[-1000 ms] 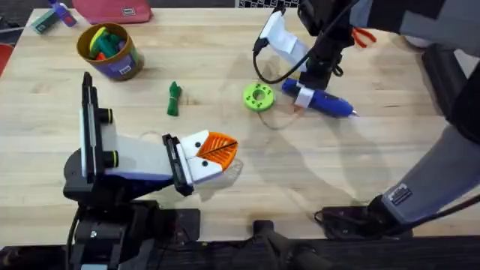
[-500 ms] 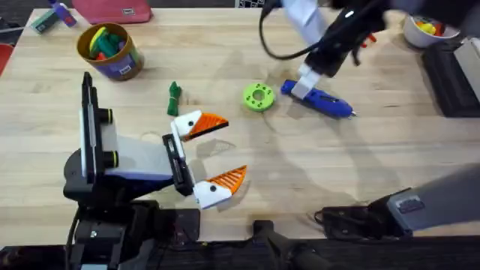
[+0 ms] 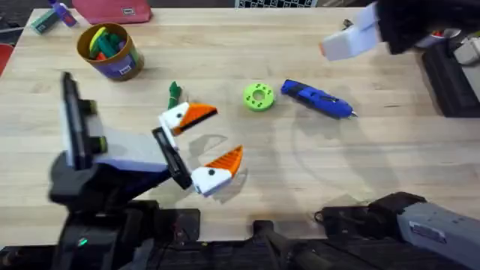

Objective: Pick up the gripper from the table and insert it into the empty holder that is missing its gripper. Then pick up a screw, insert it into the mounting hole, and use the screwdriver to tighten it. Finally, clean up the table by picking up the vegetable and placing it into the bucket.

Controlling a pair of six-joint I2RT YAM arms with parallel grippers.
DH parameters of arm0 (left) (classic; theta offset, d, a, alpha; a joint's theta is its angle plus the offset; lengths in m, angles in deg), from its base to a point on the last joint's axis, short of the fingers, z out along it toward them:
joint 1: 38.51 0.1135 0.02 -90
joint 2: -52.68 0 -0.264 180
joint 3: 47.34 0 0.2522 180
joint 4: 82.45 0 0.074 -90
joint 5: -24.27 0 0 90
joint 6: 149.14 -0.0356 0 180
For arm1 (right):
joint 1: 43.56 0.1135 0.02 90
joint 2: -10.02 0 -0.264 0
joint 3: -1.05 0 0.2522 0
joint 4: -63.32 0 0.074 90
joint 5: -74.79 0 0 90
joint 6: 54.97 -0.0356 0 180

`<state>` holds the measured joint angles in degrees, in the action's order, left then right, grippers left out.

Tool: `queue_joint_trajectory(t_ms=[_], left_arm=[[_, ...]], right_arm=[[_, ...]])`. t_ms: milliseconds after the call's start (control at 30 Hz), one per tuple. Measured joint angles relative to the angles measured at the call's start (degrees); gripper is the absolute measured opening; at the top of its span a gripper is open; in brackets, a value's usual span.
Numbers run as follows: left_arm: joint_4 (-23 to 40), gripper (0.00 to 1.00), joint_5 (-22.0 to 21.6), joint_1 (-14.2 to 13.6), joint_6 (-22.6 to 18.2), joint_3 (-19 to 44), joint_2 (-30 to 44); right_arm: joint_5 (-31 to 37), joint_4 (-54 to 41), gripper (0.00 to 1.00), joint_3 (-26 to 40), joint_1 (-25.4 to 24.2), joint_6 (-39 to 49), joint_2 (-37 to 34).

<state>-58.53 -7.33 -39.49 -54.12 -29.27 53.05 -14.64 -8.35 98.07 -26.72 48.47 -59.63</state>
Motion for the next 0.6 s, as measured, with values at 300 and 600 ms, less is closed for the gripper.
queue_joint_trajectory(t_ms=[300, 600], left_arm=[[25.58, 0.986, -17.14, 0.22, -9.5, 25.43, 14.78], [41.79, 0.985, -31.91, 0.26, -13.65, 49.3, 39.75]], right_arm=[[-3.27, -1.58, 0.993, -2.13, -0.02, -8.38, 13.4], [-5.46, 1.96, 0.994, -18.67, -0.02, -13.53, 26.09]])
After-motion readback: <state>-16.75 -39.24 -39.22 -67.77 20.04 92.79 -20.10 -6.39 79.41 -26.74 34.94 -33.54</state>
